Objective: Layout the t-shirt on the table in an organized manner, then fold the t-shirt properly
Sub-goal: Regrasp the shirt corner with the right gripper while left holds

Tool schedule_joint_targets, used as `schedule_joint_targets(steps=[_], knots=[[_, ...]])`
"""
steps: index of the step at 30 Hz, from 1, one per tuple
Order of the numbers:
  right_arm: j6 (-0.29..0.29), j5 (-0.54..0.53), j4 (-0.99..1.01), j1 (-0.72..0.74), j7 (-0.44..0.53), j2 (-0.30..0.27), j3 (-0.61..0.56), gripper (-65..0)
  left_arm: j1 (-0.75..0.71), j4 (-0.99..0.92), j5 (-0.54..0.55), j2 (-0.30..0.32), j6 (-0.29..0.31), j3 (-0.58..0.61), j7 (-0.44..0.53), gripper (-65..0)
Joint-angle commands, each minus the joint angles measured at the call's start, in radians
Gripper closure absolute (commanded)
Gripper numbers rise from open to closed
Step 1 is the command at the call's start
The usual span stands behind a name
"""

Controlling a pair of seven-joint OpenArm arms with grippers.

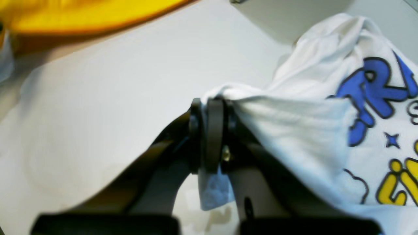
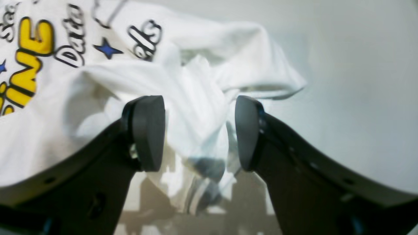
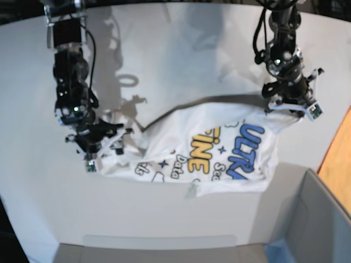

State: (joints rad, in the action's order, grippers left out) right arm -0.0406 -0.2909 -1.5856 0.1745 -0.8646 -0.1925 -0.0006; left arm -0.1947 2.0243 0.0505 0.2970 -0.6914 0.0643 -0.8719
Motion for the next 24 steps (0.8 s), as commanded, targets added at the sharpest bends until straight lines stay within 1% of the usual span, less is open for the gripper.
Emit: schedule_joint_targets(steps=[1,5,12,17,19,20,24], knots=[[0.005,-0.006,0.012,0.049,0.017,0.003,0.001,-34.0,0.007,0.017,-0.022,0.009,-0.007,-0.005,0.024,0.0],[0.003,-0.009,0.118,0.101,0.021,0.017,0.009,-34.0,0.007,0.017,-0.022,0.009,-0.007,0.002,0.024,0.0],[0.003,-0.009,0.271,0.199,0.025,0.017,0.006,-34.0,0.007,0.017,-0.022,0.009,-0.007,0.002,0.024,0.0],[0.008,-0.009,0.457,0.270,0.100,0.017,-0.005,-34.0,0.007,0.017,-0.022,0.009,-0.007,0.004,0.024,0.0],[0.041,-0.009,0.497,0.288,0.101,0.017,-0.037,-34.0,0.008,0.017,-0.022,0.009,-0.007,0.004,0.024,0.0],[0.048,-0.009,0.502,0.290,0.101,0.017,-0.054,-34.0,0.010,0.017,-0.022,0.009,-0.007,0.004,0.024,0.0],[0.048,-0.009,0.499,0.288,0.101,0.017,-0.108,-34.0,0.011,0.017,-0.022,0.008,-0.007,0.004,0.024,0.0]])
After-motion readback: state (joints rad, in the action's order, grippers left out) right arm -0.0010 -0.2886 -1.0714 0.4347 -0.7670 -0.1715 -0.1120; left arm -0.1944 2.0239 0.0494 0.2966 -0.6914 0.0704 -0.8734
